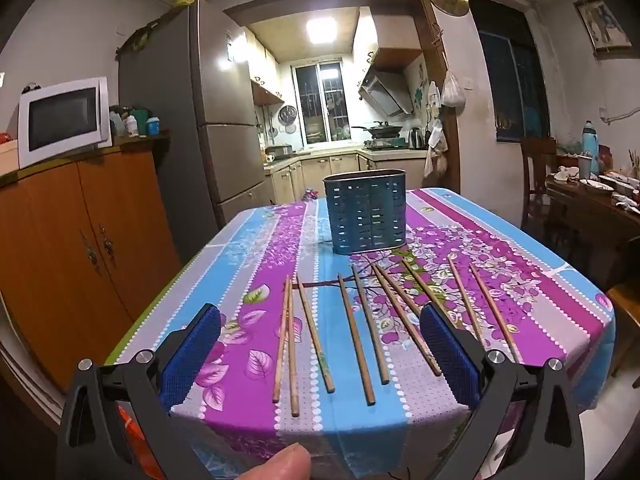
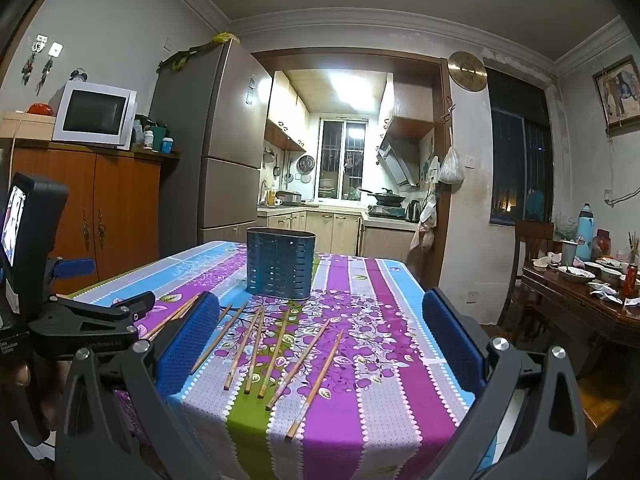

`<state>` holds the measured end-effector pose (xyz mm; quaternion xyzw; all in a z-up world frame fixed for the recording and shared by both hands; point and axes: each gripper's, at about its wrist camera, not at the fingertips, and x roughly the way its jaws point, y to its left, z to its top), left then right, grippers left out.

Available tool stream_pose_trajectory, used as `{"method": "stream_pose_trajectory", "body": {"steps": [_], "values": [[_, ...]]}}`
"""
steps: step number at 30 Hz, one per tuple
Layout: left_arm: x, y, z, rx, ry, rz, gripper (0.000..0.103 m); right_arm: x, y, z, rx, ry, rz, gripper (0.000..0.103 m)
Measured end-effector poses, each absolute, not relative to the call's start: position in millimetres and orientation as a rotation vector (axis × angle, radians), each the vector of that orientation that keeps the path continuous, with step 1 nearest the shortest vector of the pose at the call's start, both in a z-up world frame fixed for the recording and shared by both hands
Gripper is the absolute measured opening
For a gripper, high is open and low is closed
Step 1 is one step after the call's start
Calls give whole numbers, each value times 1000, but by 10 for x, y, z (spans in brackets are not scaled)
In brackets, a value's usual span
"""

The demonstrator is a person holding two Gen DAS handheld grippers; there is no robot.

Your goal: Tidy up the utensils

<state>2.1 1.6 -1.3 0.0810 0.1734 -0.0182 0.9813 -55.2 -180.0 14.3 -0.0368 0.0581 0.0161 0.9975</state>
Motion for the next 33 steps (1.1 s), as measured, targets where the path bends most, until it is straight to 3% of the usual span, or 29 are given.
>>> {"method": "stream_pose_trajectory", "body": {"steps": [33], "values": [[-8, 71, -22, 135, 361, -72, 99, -527, -1848, 120, -61, 122, 30, 98]]}}
